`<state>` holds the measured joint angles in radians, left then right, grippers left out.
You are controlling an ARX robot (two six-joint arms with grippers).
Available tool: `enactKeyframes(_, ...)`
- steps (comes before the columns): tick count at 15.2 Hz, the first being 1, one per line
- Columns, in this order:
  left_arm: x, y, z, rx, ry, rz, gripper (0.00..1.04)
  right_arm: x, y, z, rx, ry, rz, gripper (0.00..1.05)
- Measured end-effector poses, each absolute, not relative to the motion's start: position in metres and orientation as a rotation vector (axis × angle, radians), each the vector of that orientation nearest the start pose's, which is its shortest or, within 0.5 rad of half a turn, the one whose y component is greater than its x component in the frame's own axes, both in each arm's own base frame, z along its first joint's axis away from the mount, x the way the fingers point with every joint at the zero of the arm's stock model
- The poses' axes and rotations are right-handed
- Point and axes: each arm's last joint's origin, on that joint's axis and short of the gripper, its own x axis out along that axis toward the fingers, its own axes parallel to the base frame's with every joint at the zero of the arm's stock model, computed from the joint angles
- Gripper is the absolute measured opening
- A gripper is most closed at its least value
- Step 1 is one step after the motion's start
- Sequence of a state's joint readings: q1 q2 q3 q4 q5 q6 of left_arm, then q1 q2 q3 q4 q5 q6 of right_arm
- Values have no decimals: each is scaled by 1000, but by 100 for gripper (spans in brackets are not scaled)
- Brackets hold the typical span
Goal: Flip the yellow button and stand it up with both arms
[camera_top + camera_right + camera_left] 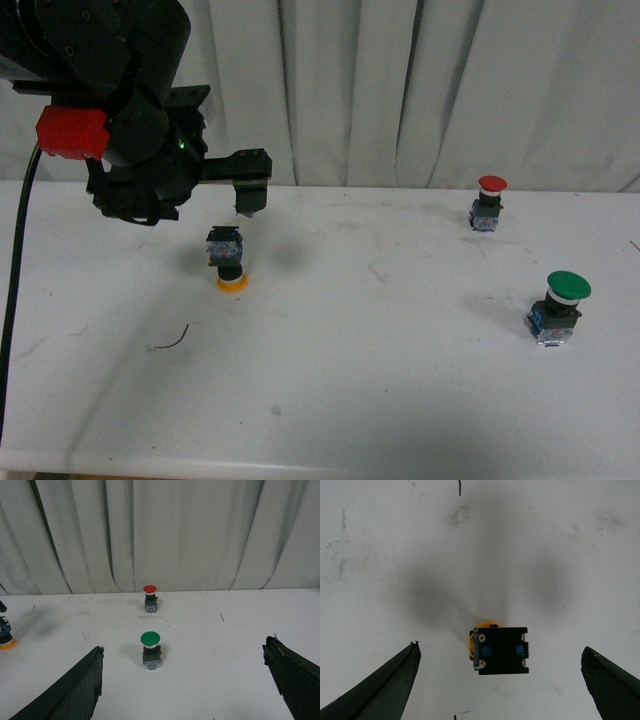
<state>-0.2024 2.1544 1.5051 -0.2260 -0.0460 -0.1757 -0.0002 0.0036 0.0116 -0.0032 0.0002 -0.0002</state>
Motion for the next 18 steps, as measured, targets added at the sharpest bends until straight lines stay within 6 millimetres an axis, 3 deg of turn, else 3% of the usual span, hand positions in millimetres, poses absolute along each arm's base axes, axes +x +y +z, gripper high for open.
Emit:
enactKeyframes(5,458,-96,130,6,910,-92,98,97,0,167,0,-4,0,98)
enactKeyframes(13,464,-94,118,61,921,-90,96,97,0,167,0,-4,0,98)
enactKeyframes(14,464,-94,117,62,924,-91,84,97,0,167,0,-4,0,98)
enactKeyframes(16,464,-99,120,67,929,-100,39,97,0,167,0,-4,0,98)
enactKeyframes(18,464,-100,121,66,929,-104,35,97,0,167,0,-4,0,98)
